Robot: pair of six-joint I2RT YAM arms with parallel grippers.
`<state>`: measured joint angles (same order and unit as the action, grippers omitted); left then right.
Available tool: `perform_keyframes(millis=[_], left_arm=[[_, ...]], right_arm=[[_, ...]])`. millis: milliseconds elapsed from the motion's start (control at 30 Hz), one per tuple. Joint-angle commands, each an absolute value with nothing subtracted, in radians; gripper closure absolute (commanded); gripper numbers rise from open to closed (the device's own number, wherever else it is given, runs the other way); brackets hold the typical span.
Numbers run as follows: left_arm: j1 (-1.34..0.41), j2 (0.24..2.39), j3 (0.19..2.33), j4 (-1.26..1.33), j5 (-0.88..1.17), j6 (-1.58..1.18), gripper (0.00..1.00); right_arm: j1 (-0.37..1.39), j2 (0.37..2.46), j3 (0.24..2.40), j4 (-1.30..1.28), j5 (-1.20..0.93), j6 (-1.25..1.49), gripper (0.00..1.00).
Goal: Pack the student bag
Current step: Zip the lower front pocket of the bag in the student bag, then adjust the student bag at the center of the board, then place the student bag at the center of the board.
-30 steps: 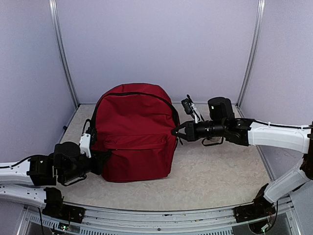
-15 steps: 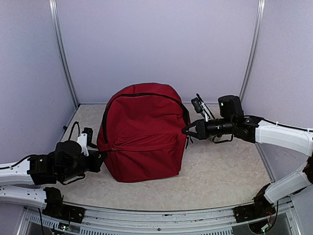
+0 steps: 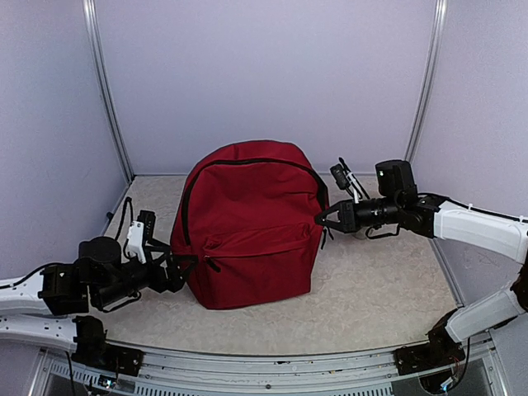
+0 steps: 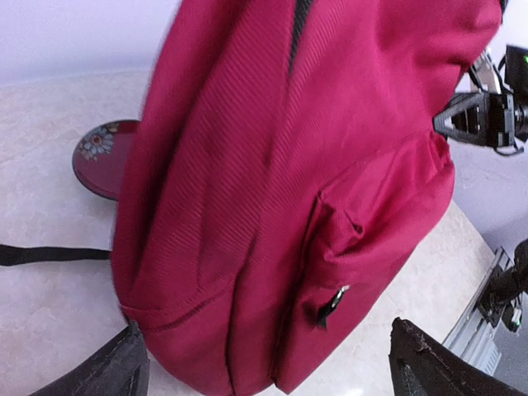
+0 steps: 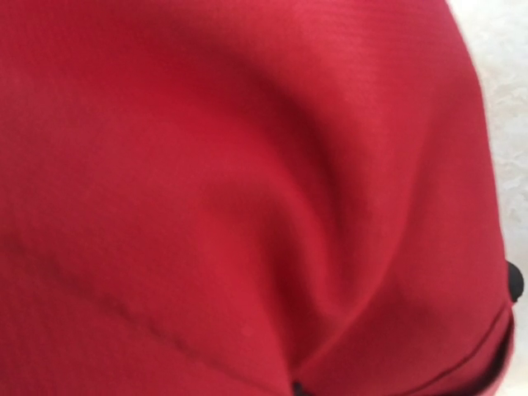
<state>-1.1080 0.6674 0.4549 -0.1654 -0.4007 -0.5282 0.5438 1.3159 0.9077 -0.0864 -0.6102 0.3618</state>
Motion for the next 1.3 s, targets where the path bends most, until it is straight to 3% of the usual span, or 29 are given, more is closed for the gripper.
perform_keyframes(millis=[0, 167, 433, 467, 567, 600, 767, 1033, 1133, 1267], left_arm=[[-1.084, 0.612, 0.484, -0.117, -0.54, -0.504, 0.01], [-0.977, 0.675, 0.459, -0.026, -0.347, -0.464, 0.01], [-0.902, 0.898, 0.557, -0.009, -0.385, -0.415, 0.04], [-0.9, 0.912, 0.566, -0.005, -0.38, -0.416, 0.15], [-0.902, 0.91, 0.579, 0.002, -0.289, -0.446, 0.92], [-0.91, 0.894, 0.577, 0.004, -0.264, -0.466, 1.0], [-1.094, 0.737, 0.5, 0.025, -0.4, -0.591, 1.0], [-1.546, 0.636, 0.507, -0.052, -0.927, -0.841, 1.0], [-1.674, 0.721, 0.584, -0.233, -1.135, -1.015, 1.0], [-1.686, 0.809, 0.677, -0.644, -1.242, -1.439, 1.0]], right_arm=[[0.536, 1.269, 0.931, -0.075, -0.64, 0.351, 1.0], [0.537, 1.271, 0.935, -0.078, -0.639, 0.342, 1.0], [0.537, 1.268, 0.965, -0.105, -0.642, 0.331, 1.0], [0.538, 1.266, 0.968, -0.11, -0.647, 0.328, 1.0], [0.544, 1.267, 0.994, -0.119, -0.688, 0.309, 1.0], [0.552, 1.272, 1.009, -0.126, -0.703, 0.298, 1.0], [0.642, 1.352, 1.157, -0.162, -0.695, 0.239, 1.0], [0.788, 1.698, 1.546, -0.173, -0.606, 0.296, 1.0], [0.824, 1.843, 1.656, -0.161, -0.605, 0.341, 1.0], [0.869, 2.01, 1.823, -0.196, -0.56, 0.343, 1.0]])
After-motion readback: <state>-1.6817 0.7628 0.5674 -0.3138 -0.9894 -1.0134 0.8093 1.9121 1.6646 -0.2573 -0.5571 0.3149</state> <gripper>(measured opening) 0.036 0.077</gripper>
